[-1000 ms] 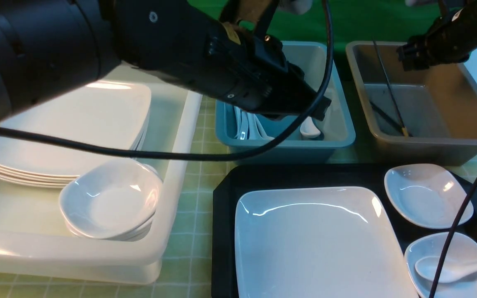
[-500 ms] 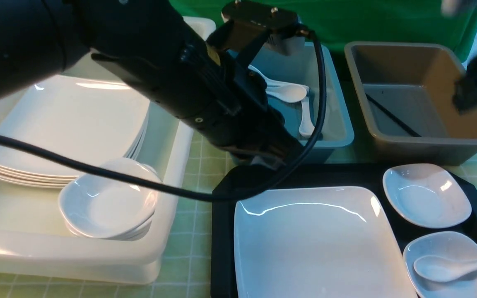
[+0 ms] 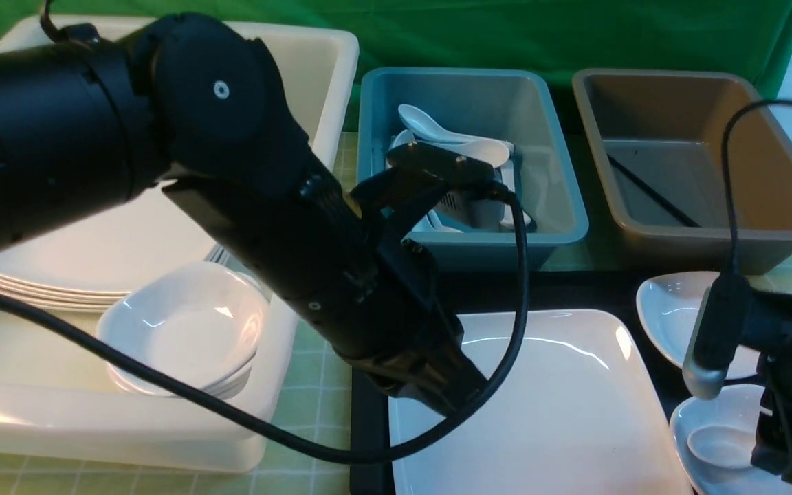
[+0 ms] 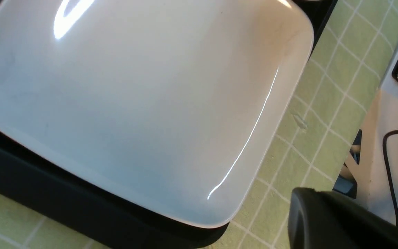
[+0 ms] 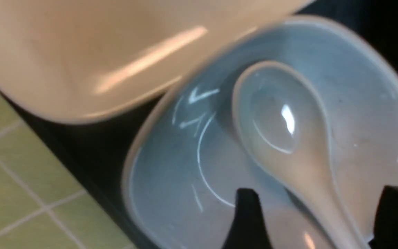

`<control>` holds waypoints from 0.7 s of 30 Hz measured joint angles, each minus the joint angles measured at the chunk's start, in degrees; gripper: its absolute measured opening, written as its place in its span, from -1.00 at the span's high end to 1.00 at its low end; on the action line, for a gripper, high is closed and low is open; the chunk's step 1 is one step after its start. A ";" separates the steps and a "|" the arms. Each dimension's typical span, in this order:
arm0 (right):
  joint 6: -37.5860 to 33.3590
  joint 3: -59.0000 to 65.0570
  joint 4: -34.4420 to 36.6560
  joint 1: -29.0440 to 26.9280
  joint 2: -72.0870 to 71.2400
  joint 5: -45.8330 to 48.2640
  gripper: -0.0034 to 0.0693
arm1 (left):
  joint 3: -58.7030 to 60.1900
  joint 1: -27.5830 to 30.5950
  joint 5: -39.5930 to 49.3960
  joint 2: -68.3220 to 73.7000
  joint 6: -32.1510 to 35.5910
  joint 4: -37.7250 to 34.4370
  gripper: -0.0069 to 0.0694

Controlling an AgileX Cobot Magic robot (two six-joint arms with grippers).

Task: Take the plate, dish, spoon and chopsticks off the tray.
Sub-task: Use the right arm to grab a soup spoon from the plate

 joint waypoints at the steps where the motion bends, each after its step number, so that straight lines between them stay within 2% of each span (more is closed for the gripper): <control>1: 0.00 0.19 -0.45 0.00 0.73 -1.10 -0.39 | 0.08 0.00 -0.25 -0.05 -0.01 0.00 0.83; 5: -0.19 0.26 -0.89 0.00 3.12 -4.21 -0.42 | 0.39 0.00 -1.29 -0.22 0.12 0.00 0.83; 8: -0.38 0.26 -1.05 0.00 5.63 -4.63 -0.42 | 0.38 -0.73 -3.36 -0.22 3.53 -0.52 0.83; 11: -0.71 0.26 -1.05 0.00 7.15 -4.63 -0.42 | 0.38 -2.75 -5.57 0.13 6.78 -1.26 0.83; 14: -0.83 0.26 -1.05 0.00 8.20 -4.52 -0.35 | 0.38 -7.93 -9.49 1.50 8.60 -0.44 0.83; 19: -0.89 0.26 -0.99 0.00 8.35 -3.82 -0.11 | 0.44 -10.79 -14.90 1.91 8.31 1.46 0.83; 21: -0.89 0.26 -0.99 0.00 8.35 -3.39 0.18 | 0.44 -10.79 -15.45 1.91 7.20 2.16 0.83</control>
